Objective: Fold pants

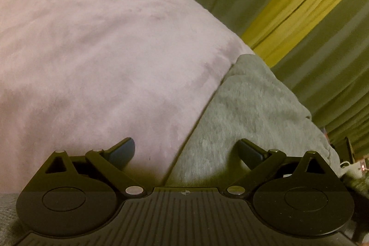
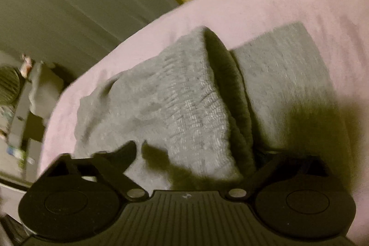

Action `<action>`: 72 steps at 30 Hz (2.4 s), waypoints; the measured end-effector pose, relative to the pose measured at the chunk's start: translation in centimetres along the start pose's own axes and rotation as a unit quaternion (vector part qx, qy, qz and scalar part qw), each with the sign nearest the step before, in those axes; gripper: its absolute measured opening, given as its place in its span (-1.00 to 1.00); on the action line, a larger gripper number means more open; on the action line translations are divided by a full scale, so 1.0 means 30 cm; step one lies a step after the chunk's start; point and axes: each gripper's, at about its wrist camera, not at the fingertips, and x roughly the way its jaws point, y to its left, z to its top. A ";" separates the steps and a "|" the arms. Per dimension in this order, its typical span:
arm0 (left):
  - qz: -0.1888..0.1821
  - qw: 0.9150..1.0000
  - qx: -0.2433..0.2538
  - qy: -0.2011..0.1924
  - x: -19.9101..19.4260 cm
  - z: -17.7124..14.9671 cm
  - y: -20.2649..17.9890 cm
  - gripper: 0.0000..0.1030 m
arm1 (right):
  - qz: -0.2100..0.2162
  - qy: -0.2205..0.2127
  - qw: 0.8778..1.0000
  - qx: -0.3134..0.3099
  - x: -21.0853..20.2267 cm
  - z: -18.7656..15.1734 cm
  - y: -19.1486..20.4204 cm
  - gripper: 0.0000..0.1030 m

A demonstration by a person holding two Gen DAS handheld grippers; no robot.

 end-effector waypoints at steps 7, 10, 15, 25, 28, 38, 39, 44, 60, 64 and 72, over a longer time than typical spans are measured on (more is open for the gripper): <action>-0.004 1.000 -0.016 -0.010 0.003 0.007 0.010 0.95 | 0.023 -0.029 0.999 0.028 -0.109 -0.008 0.058 -0.24; -0.011 0.999 -0.033 -0.012 -0.003 0.013 0.028 0.95 | 0.081 -0.062 0.994 0.046 -0.199 -0.001 0.113 -0.26; -0.020 0.998 -0.050 -0.013 -0.010 0.018 0.046 0.95 | 0.188 -0.107 0.970 0.108 -0.346 -0.020 0.039 -0.27; -0.015 0.999 -0.040 -0.008 -0.004 0.017 0.038 0.96 | -0.028 -0.056 0.990 0.127 -0.221 -0.105 -0.255 -0.03; -0.011 0.999 -0.035 -0.008 -0.002 0.015 0.032 0.96 | -0.036 -0.060 0.992 0.108 -0.227 -0.092 -0.218 -0.06; -0.008 1.000 -0.029 -0.008 0.001 0.012 0.028 0.97 | -0.078 -0.130 0.983 0.103 -0.390 -0.111 -0.291 0.61; -0.006 1.000 -0.026 -0.007 0.003 0.011 0.025 0.97 | -0.082 -0.149 0.982 0.080 -0.406 -0.118 -0.260 0.60; 0.000 1.000 -0.011 -0.007 0.003 0.005 0.011 0.97 | -0.073 -0.209 0.972 -0.078 -0.427 -0.192 -0.058 -0.09; 0.029 0.997 0.069 -0.020 -0.028 -0.026 -0.058 0.97 | -0.120 -0.144 0.948 -0.256 -0.354 -0.437 0.002 -0.20; 0.034 0.995 0.091 -0.020 -0.041 -0.036 -0.078 0.97 | -0.096 -0.147 0.957 -0.230 -0.376 -0.429 -0.015 -0.18; -0.026 0.959 0.280 -0.029 -0.149 -0.162 -0.276 0.97 | -0.065 -0.151 0.968 -0.191 -0.384 -0.414 -0.039 0.07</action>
